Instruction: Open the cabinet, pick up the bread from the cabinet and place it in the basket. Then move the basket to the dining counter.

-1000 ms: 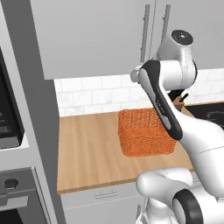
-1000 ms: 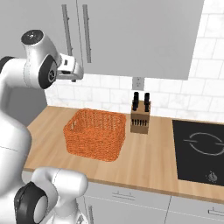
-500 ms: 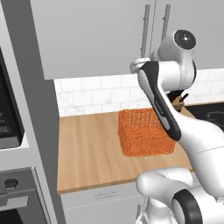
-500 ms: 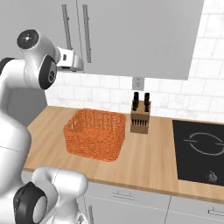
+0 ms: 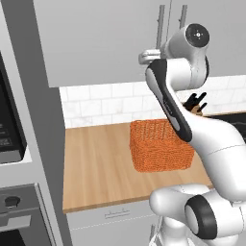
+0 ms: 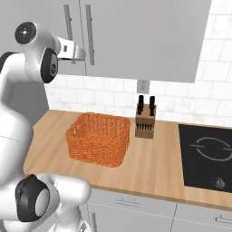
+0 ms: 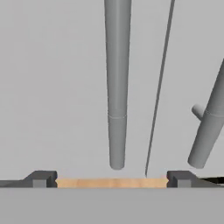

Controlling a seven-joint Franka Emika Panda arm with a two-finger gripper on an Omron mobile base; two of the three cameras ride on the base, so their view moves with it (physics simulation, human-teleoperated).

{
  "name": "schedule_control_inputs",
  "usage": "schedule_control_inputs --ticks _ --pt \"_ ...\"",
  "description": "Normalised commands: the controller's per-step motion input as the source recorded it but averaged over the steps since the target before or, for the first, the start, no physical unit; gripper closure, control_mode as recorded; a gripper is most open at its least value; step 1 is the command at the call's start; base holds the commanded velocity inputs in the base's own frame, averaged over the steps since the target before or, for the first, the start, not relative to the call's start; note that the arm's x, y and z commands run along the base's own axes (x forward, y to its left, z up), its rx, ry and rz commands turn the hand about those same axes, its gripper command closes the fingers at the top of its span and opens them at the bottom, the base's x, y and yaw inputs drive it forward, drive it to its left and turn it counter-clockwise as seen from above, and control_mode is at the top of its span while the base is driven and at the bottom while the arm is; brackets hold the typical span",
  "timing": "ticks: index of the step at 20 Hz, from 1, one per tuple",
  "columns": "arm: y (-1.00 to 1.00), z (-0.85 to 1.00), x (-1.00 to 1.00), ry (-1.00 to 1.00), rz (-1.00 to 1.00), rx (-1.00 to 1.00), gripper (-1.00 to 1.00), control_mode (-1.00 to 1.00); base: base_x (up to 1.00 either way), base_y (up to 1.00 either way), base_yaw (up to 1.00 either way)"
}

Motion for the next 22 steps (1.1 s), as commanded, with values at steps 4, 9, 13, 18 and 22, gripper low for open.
schedule_control_inputs --ticks 4,9,13,18,22 --pt "0.0 0.25 0.34 0.01 0.0 0.15 -1.0 -1.0 0.0 0.0 0.0" --pt "0.13 -0.1 0.3 -0.06 0.0 0.13 -1.0 -1.0 0.0 0.0 0.0" --pt "0.02 -0.07 0.4 -0.07 0.0 0.11 -1.0 -1.0 0.0 0.0 0.0" --pt "0.0 0.01 0.27 -0.01 0.0 0.04 -1.0 -1.0 0.0 0.0 0.0" --pt "-0.06 0.04 0.02 0.0 0.0 0.05 -1.0 -1.0 0.0 0.0 0.0"
